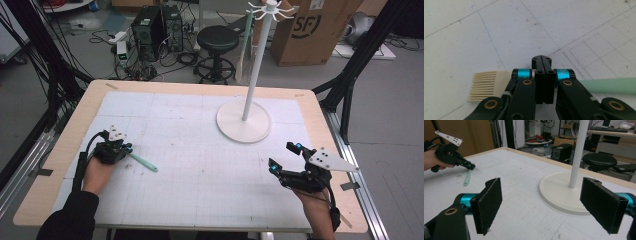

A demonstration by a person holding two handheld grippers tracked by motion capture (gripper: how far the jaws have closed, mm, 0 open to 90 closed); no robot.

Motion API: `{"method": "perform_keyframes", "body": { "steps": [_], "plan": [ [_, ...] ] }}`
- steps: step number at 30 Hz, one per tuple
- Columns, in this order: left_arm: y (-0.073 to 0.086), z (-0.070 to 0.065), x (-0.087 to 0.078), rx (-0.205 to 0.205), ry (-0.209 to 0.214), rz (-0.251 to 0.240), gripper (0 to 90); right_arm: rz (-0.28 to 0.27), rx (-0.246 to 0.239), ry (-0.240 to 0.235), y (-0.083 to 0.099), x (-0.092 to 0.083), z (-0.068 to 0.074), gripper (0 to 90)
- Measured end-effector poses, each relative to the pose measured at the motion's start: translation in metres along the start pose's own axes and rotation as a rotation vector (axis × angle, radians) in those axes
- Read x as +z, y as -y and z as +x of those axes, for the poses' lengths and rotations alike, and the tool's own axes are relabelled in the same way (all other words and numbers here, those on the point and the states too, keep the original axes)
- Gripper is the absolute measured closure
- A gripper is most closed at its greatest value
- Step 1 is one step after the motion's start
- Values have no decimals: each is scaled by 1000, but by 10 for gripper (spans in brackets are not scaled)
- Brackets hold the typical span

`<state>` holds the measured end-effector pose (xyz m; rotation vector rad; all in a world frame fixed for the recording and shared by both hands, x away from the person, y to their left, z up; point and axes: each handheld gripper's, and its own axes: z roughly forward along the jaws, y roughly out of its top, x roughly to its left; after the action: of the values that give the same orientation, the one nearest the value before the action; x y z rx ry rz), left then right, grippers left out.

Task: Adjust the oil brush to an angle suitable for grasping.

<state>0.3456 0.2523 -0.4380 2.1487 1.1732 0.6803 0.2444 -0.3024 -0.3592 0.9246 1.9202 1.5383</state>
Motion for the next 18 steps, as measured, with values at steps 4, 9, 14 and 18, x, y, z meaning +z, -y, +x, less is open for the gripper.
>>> {"method": "perform_keyframes", "body": {
  "steps": [4, 9, 14, 18],
  "plan": [
    [8, 5, -8, -14, -2, -3, 900, 2, -2, -4, -1, 2, 1, 167],
    [24, 9, -21, -47, -4, -44, 900, 6, 1, -10, -1, 5, 2, 167],
    [36, 9, -33, -64, -11, -62, 900, 4, -5, -12, -3, 8, 3, 167],
    [39, 11, -46, -77, -1, -120, 899, 5, -5, -16, -4, 9, 5, 167]
  ]
}}
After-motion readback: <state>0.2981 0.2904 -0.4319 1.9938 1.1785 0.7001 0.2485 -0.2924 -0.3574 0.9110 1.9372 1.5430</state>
